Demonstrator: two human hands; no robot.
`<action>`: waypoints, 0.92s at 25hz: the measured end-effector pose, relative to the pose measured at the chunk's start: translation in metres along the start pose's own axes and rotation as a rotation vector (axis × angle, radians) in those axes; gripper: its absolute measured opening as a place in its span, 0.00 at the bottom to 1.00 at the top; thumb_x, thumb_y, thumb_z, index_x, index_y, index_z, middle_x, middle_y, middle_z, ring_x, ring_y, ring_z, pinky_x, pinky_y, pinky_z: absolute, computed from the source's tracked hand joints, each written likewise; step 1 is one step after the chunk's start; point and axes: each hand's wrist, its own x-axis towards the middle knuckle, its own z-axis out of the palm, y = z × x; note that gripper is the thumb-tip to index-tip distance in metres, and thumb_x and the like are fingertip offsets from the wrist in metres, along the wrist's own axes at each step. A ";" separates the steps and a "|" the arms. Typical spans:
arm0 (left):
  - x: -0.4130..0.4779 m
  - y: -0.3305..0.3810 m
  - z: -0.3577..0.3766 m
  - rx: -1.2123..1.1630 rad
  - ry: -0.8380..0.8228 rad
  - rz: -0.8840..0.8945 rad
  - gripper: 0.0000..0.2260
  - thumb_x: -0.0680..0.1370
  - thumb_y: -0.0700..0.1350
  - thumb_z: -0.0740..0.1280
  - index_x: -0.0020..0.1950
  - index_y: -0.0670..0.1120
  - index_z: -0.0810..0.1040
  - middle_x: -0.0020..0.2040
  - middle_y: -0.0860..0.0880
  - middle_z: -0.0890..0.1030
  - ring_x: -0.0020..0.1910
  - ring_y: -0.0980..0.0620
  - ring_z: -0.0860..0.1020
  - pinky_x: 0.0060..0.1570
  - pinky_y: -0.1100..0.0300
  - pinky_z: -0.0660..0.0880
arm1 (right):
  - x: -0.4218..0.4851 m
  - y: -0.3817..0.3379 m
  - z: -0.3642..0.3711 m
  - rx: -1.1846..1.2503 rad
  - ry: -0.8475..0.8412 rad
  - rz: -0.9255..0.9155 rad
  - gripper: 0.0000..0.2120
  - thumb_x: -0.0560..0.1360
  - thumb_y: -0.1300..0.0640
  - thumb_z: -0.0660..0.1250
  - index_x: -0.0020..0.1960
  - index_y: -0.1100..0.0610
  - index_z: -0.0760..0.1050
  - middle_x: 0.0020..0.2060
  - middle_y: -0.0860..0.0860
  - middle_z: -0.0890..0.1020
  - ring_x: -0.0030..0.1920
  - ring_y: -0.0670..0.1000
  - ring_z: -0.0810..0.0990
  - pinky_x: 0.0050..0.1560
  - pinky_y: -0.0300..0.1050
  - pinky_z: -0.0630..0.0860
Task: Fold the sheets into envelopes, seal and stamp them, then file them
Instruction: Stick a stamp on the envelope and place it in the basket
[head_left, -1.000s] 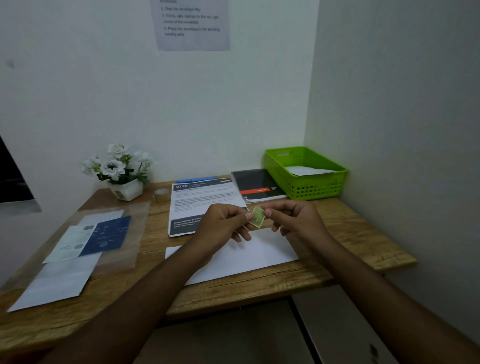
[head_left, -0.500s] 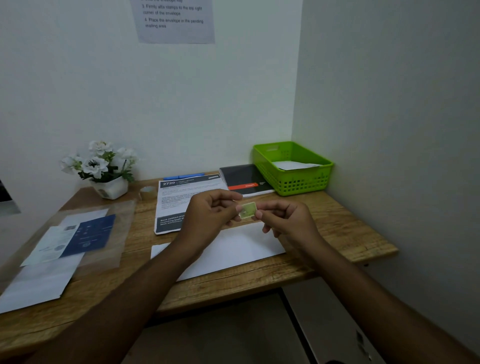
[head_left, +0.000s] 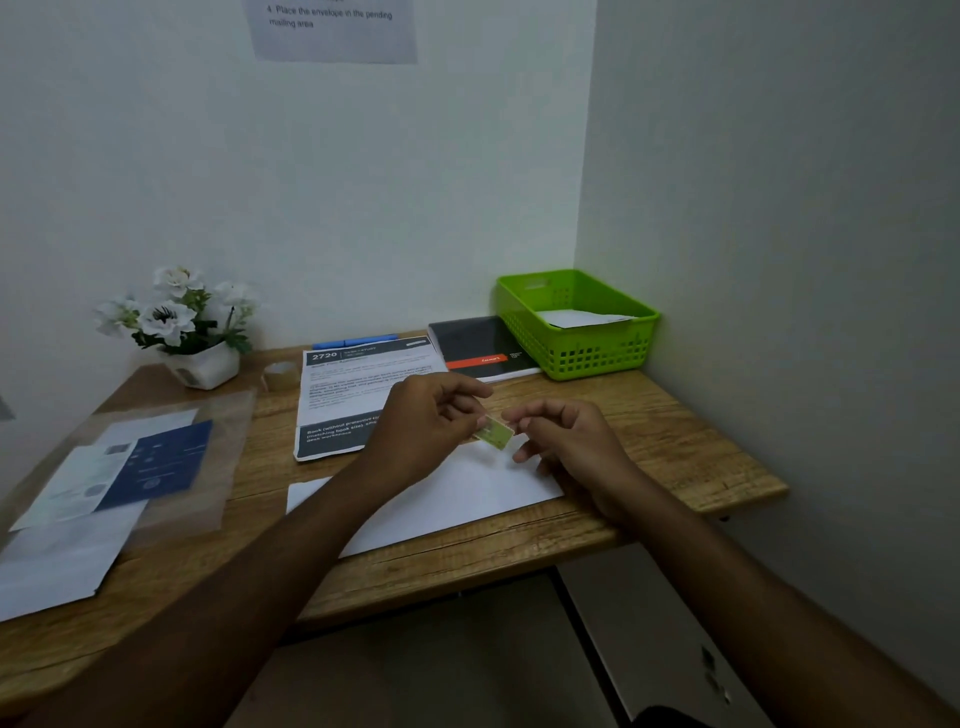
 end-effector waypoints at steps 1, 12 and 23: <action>0.002 -0.002 0.001 0.015 -0.006 -0.006 0.12 0.71 0.32 0.72 0.53 0.42 0.81 0.42 0.43 0.83 0.41 0.44 0.82 0.45 0.57 0.80 | 0.002 0.000 0.000 0.013 0.009 -0.001 0.08 0.79 0.60 0.64 0.49 0.56 0.83 0.42 0.52 0.86 0.34 0.50 0.83 0.28 0.38 0.72; 0.031 -0.029 0.013 -0.244 -0.091 -0.163 0.11 0.72 0.31 0.70 0.54 0.38 0.80 0.41 0.41 0.83 0.38 0.48 0.82 0.38 0.64 0.80 | 0.016 0.017 -0.002 -0.040 0.074 -0.021 0.06 0.72 0.61 0.74 0.49 0.57 0.84 0.36 0.50 0.86 0.30 0.45 0.81 0.28 0.36 0.73; 0.036 -0.046 0.015 -0.501 -0.150 -0.270 0.10 0.73 0.32 0.70 0.53 0.40 0.80 0.40 0.42 0.82 0.40 0.50 0.82 0.44 0.57 0.81 | 0.020 0.024 -0.003 -0.097 0.021 -0.037 0.08 0.72 0.65 0.73 0.49 0.56 0.83 0.37 0.53 0.87 0.32 0.48 0.84 0.29 0.35 0.75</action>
